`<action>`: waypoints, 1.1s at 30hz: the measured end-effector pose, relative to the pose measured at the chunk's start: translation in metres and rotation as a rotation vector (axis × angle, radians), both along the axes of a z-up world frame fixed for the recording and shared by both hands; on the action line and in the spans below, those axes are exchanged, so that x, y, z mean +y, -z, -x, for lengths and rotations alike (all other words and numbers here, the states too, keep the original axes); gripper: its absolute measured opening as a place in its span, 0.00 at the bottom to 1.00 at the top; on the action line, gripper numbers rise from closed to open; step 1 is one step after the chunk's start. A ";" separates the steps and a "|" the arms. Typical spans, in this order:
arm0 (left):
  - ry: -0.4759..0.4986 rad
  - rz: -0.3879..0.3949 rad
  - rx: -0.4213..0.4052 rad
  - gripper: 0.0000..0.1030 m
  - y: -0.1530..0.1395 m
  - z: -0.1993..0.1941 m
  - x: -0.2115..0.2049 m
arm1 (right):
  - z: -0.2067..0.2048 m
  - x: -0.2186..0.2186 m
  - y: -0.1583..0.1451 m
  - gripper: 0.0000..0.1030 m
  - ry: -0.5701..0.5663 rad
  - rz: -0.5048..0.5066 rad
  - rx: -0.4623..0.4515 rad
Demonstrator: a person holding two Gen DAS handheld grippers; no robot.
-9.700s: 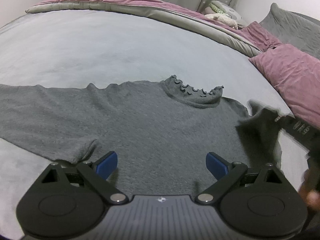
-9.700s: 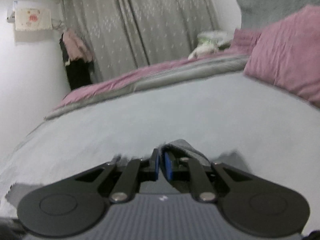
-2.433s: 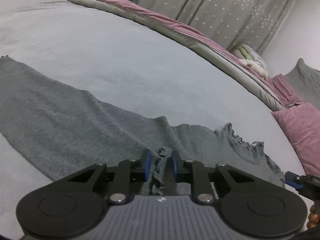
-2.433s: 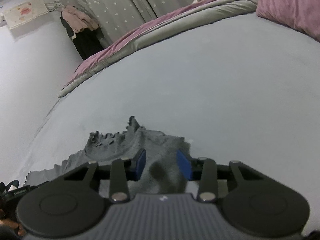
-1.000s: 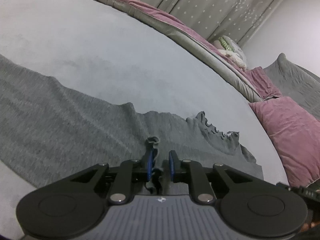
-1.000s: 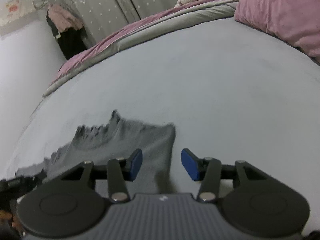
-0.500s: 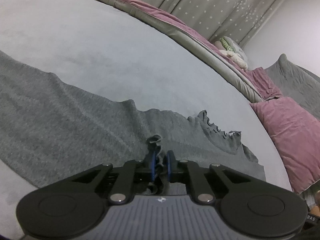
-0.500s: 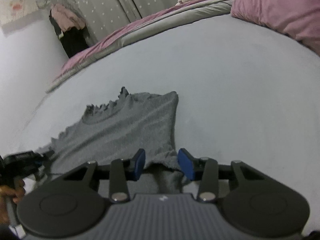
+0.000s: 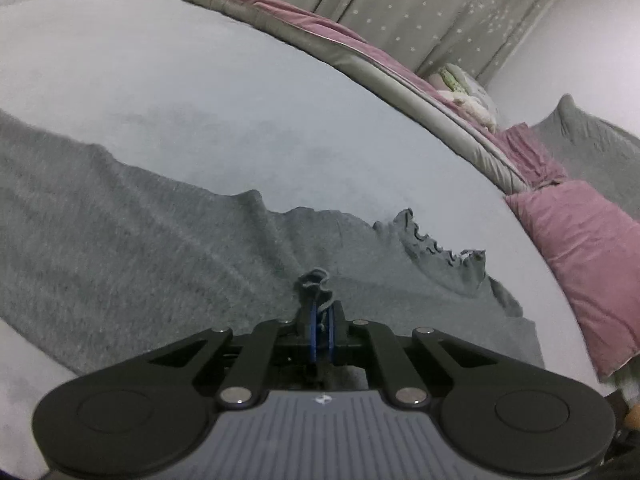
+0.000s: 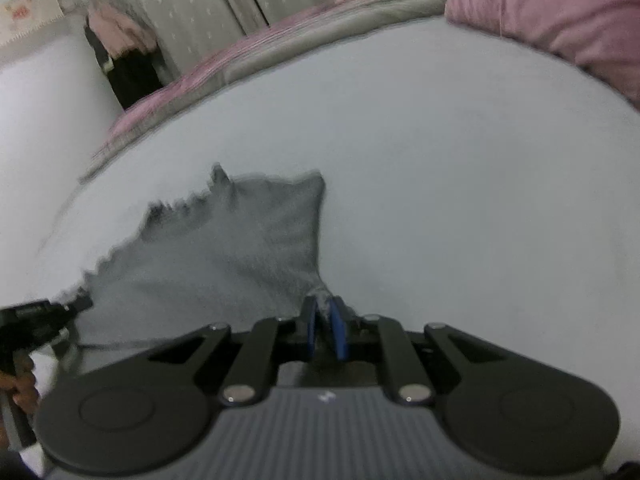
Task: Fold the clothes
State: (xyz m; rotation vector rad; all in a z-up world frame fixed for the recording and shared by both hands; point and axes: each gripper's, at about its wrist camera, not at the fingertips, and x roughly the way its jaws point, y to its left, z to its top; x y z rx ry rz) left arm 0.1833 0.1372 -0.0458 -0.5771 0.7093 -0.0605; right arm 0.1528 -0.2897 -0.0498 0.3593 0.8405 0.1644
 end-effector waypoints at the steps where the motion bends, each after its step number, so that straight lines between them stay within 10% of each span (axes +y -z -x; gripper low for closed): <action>1: -0.004 0.013 0.002 0.05 -0.001 0.000 0.002 | 0.000 0.001 0.002 0.11 -0.004 0.004 0.002; 6: -0.049 0.038 -0.008 0.05 -0.008 0.005 0.010 | 0.003 -0.004 -0.006 0.36 0.018 0.003 -0.029; 18: 0.125 -0.080 -0.054 0.05 -0.009 0.005 -0.028 | 0.008 0.037 -0.017 0.40 -0.125 0.085 -0.136; 33: 0.004 -0.084 -0.008 0.07 -0.013 0.015 -0.007 | 0.008 0.039 -0.019 0.44 -0.142 0.083 -0.122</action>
